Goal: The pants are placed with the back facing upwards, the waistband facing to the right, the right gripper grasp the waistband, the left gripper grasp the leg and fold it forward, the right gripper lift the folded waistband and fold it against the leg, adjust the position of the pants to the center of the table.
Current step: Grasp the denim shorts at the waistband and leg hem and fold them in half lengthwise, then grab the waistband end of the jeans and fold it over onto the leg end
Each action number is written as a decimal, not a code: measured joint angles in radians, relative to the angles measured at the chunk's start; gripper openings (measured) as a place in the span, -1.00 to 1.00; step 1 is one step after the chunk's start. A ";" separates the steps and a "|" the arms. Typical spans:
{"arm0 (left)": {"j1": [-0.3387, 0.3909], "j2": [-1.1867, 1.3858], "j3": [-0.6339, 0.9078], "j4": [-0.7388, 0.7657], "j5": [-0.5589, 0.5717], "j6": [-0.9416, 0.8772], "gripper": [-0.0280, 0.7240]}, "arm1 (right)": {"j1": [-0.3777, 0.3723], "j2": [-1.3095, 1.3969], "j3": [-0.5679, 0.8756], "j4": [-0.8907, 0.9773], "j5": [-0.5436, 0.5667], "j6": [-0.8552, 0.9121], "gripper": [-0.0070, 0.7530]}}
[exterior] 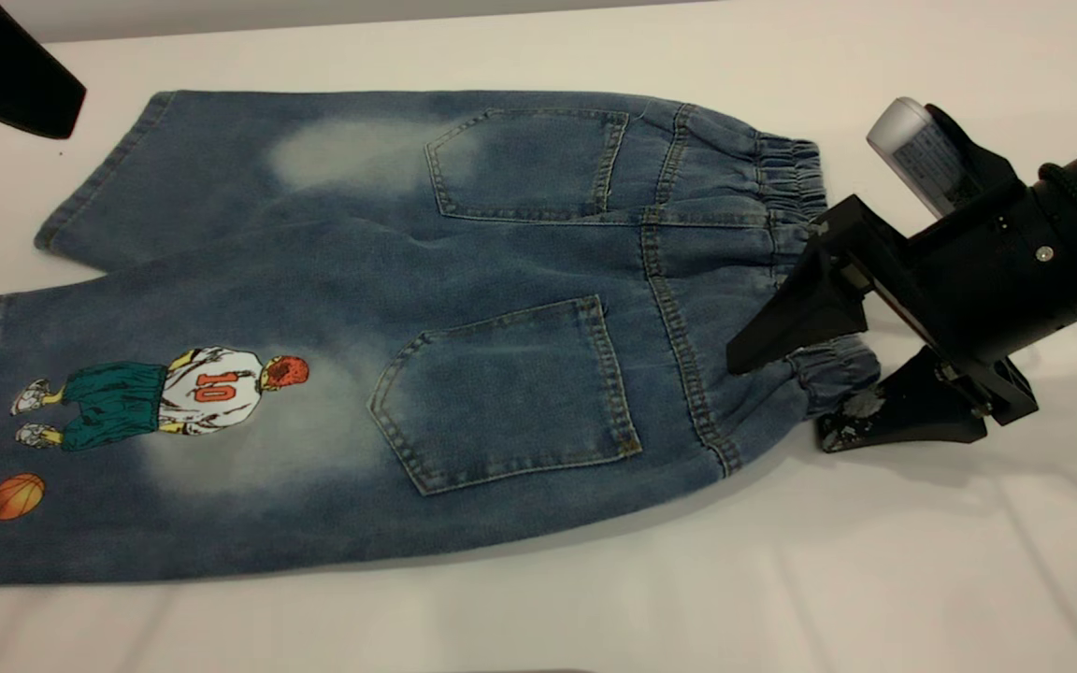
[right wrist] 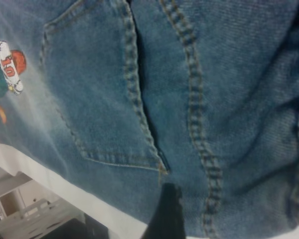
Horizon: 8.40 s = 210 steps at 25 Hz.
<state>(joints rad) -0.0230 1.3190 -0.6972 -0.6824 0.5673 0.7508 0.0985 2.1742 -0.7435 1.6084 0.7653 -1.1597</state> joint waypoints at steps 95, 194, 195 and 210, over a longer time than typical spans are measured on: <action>-0.103 0.520 0.181 0.886 -0.427 -0.447 -0.76 | -0.144 0.021 -0.002 0.074 0.349 -0.229 -0.87; -0.190 0.744 -0.516 0.907 -0.331 -0.943 0.45 | -0.036 0.062 -0.203 -0.075 0.014 0.432 0.62; -0.192 0.744 -0.516 0.907 -0.327 -0.943 0.45 | -0.036 0.063 -0.203 -0.046 0.003 0.404 0.59; -0.351 0.761 -0.516 0.907 -0.340 -0.892 0.45 | -0.038 0.067 -0.209 0.121 -0.164 0.113 -0.80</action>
<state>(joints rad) -0.3737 2.0805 -1.2136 0.2249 0.2271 -0.1411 0.0603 2.2415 -0.9528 1.7291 0.6014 -1.0467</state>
